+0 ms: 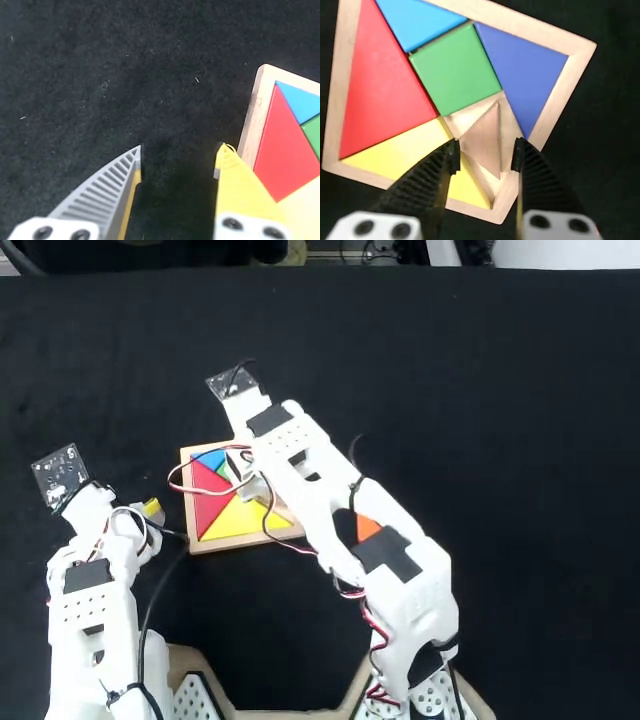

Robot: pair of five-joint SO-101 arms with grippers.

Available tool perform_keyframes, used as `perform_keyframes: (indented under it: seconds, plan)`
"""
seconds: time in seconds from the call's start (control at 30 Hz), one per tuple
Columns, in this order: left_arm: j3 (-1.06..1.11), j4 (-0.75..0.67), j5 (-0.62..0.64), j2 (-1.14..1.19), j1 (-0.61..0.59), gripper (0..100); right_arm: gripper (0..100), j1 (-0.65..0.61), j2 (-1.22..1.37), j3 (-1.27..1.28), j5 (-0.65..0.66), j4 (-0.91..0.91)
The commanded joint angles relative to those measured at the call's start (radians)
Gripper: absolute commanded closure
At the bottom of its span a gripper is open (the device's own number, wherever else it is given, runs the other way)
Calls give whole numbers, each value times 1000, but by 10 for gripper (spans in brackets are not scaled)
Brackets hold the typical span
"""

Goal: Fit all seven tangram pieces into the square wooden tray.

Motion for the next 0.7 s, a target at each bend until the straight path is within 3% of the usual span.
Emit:
perform_keyframes:
  seconds: [0.0, 0.23, 0.33, 0.67]
  plan:
    - [-21, -3, 9, -17, 13, 755, 828, -15, -12, -56, -9, 6]
    - [-21, -3, 9, -17, 13, 755, 833, 29, -59, -44, 34, 26]
    - [-21, -3, 9, -17, 13, 755, 881, 52, -93, -25, 43, 60]
    - [-21, -3, 9, -17, 15, 755, 913, 18, -28, -35, 40, 32]
